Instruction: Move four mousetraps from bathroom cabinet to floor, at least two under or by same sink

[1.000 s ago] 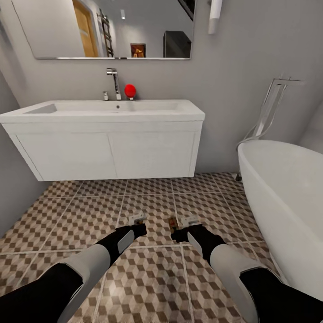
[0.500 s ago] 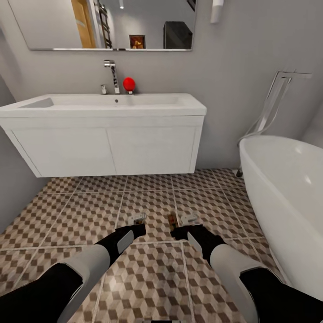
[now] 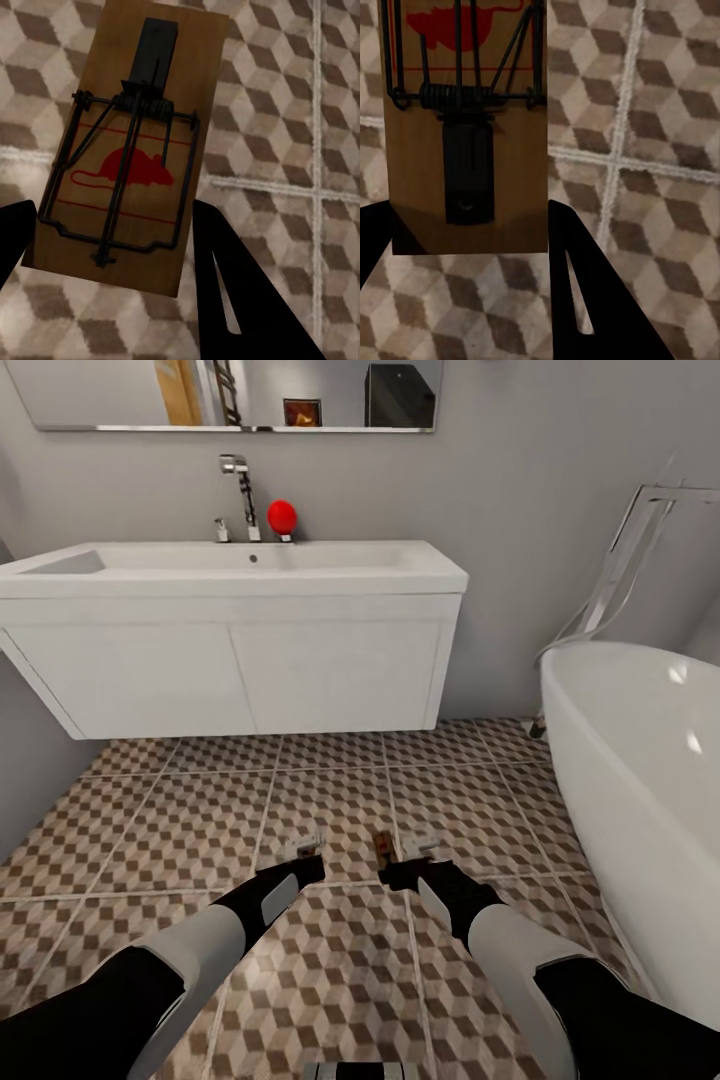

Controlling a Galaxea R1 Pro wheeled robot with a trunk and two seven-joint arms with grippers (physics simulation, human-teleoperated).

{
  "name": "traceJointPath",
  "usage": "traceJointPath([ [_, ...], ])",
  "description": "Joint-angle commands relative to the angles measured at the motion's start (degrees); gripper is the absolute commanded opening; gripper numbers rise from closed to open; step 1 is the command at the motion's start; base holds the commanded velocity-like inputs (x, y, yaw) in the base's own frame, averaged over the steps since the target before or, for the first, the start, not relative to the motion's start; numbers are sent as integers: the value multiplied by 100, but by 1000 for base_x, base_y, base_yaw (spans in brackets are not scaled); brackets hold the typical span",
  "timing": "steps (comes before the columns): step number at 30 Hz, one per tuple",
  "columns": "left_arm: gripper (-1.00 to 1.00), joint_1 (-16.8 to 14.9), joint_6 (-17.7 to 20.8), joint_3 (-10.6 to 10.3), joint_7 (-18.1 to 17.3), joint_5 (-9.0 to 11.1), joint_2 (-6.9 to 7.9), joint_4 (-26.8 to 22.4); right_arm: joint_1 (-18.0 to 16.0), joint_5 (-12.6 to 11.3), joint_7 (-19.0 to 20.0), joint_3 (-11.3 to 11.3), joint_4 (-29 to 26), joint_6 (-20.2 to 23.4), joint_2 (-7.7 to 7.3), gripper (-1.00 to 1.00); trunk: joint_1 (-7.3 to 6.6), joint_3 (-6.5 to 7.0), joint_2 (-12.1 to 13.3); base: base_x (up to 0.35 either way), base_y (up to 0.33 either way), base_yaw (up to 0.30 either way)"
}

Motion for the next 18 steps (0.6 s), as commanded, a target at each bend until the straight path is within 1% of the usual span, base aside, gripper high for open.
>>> traceJointPath([
  [1,-100,-2,18,-46,17,33,3,-12,-2,-17,-6,17,-9,0,0,-100,1,-27,-4,0,0,0],
  [2,-100,-2,11,-46,17,33,3,-12,-2,-17,-6,17,-9,-28,0,-100,3,-49,-5,0,0,0],
  [11,-100,-2,-39,-48,17,33,3,-15,-1,-17,-5,17,-5,-159,0,-100,3,-49,-5,0,0,0],
  [18,-100,-2,-58,-48,17,33,3,-19,-2,-17,-5,17,-1,-173,0,-100,22,-204,-14,0,0,0],
])
